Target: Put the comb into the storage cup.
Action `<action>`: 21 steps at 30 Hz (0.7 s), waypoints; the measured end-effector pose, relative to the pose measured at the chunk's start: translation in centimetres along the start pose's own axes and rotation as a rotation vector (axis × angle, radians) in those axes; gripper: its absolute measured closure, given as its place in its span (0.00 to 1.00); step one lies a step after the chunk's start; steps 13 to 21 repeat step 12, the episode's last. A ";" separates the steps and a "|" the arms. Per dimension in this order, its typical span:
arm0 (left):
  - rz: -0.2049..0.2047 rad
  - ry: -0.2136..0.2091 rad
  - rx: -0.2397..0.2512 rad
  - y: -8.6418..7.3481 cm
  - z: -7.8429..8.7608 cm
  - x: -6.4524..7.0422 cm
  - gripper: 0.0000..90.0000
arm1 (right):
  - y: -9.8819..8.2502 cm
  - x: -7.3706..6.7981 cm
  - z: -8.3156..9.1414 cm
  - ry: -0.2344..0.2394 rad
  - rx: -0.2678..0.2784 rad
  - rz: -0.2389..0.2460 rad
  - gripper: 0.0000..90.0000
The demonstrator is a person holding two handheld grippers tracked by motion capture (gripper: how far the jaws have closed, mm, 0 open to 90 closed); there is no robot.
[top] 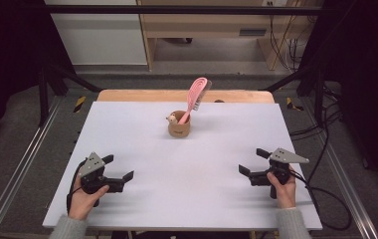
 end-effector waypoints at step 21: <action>-0.004 -0.001 -0.002 0.0 -0.1 -0.1 0.00 | -0.6 0.6 0.2 0.018 -0.029 -0.005 0.00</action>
Point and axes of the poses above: each handheld gripper's, and its own axes: z roughly backward along the jaws, y roughly out of its top, x roughly to its right, the point moved 2 cm from there along -z, roughly forward along the jaws, and after that the axes turned 15 degrees about -z, right-handed, at the moved point
